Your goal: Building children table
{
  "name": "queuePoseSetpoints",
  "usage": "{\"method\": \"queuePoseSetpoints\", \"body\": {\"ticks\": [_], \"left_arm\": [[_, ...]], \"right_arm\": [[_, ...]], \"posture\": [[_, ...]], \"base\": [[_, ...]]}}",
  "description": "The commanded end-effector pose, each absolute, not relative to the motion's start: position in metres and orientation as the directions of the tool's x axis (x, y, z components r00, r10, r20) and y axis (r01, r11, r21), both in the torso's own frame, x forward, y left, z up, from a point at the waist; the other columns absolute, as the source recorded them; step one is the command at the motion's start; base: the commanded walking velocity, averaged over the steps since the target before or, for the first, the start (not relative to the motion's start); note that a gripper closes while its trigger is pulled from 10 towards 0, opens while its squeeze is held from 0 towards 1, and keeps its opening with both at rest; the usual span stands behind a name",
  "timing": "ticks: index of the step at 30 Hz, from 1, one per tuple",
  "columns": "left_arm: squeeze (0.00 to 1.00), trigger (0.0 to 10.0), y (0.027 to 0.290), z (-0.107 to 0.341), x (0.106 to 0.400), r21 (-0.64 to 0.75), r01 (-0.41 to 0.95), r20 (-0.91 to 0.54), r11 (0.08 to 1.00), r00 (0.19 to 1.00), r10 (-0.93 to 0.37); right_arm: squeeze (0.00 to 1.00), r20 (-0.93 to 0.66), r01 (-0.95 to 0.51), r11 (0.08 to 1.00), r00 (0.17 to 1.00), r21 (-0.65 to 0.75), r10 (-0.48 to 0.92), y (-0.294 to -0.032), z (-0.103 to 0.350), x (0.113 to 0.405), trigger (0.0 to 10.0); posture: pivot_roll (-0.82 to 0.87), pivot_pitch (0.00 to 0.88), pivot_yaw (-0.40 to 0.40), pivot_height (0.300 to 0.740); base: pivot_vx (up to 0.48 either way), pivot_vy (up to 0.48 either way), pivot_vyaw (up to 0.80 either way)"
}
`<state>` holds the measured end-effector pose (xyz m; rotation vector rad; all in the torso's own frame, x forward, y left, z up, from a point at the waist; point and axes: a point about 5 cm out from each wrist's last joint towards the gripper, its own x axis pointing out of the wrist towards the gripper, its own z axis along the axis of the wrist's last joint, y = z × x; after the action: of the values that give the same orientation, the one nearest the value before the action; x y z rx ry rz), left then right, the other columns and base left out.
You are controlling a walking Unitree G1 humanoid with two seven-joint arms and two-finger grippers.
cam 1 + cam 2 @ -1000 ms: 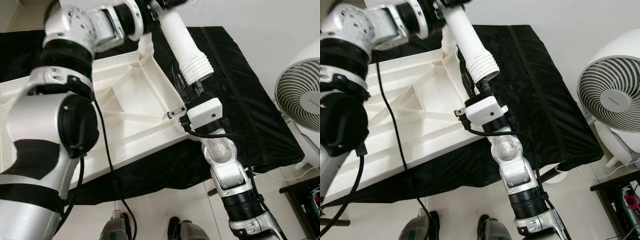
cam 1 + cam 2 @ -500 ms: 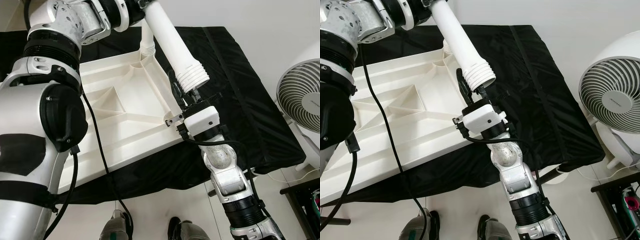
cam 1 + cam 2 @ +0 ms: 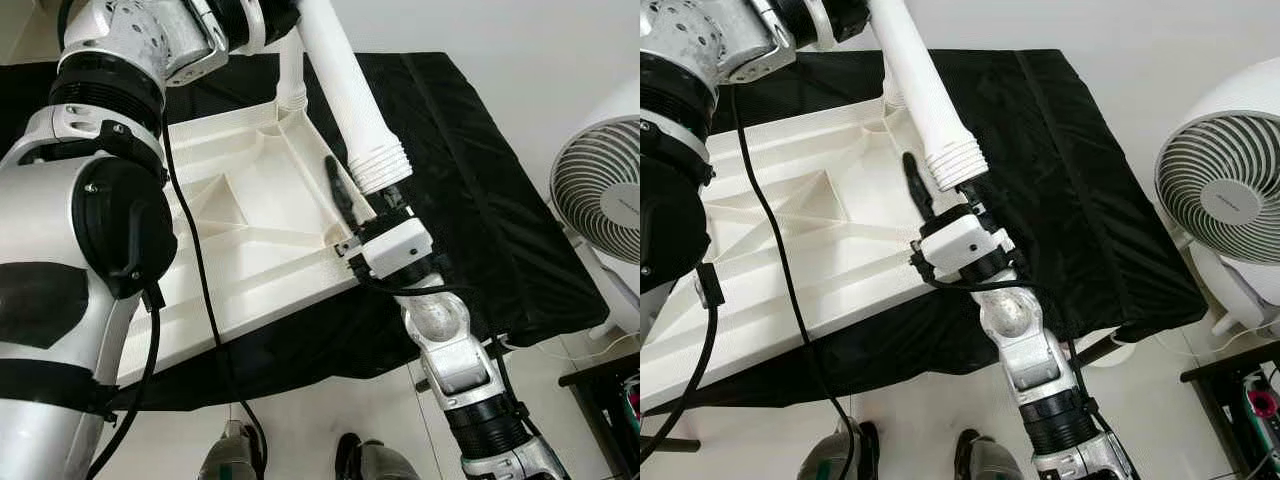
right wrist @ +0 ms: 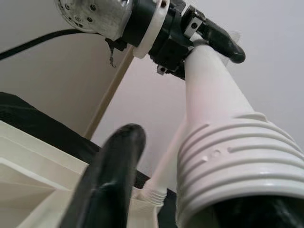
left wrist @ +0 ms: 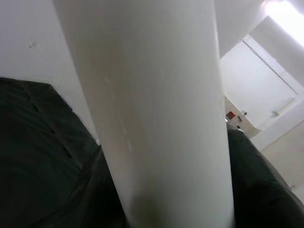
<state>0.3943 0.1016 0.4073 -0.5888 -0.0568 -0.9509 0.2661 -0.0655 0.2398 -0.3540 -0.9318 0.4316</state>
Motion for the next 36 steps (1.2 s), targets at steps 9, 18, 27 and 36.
{"method": "queuePoseSetpoints", "body": {"ticks": [9, 18, 27, 36], "left_arm": [[0.0, 10.0, 0.109, 0.395, 0.401, -0.475, 0.701, 0.202, 0.532, 0.675, -0.709], [0.0, 10.0, 0.12, 0.404, 0.401, -0.492, 0.68, 0.231, 0.543, 0.704, -0.672], [0.0, 10.0, 0.128, 0.404, 0.403, -0.505, 0.639, 0.22, 0.581, 0.746, -0.629], [0.0, 10.0, 0.128, 0.41, 0.403, -0.385, 0.661, 0.241, 0.644, 0.746, -0.621]], "right_arm": [[1.0, 0.748, -0.162, 0.899, 0.505, -0.408, 0.431, -0.073, 0.243, 0.256, 10.0], [0.0, 0.761, -0.122, 0.929, 0.541, -0.35, 0.358, -0.078, 0.224, 0.244, 10.0], [0.0, 0.75, -0.139, 0.932, 0.559, -0.335, 0.353, -0.079, 0.211, 0.231, 10.0], [0.0, 0.714, -0.146, 0.939, 0.616, -0.31, 0.332, -0.084, 0.219, 0.231, 10.0]], "posture": [[0.1, 0.148, -0.027, 0.74], [0.12, 0.179, 0.014, 0.74], [0.13, 0.197, 0.031, 0.74], [0.11, 0.199, 0.018, 0.74]], "base": [[0.0, 0.0, 0.0], [0.0, 0.0, 0.0], [0.0, 0.0, 0.0], [0.0, 0.0, 0.0]]}}
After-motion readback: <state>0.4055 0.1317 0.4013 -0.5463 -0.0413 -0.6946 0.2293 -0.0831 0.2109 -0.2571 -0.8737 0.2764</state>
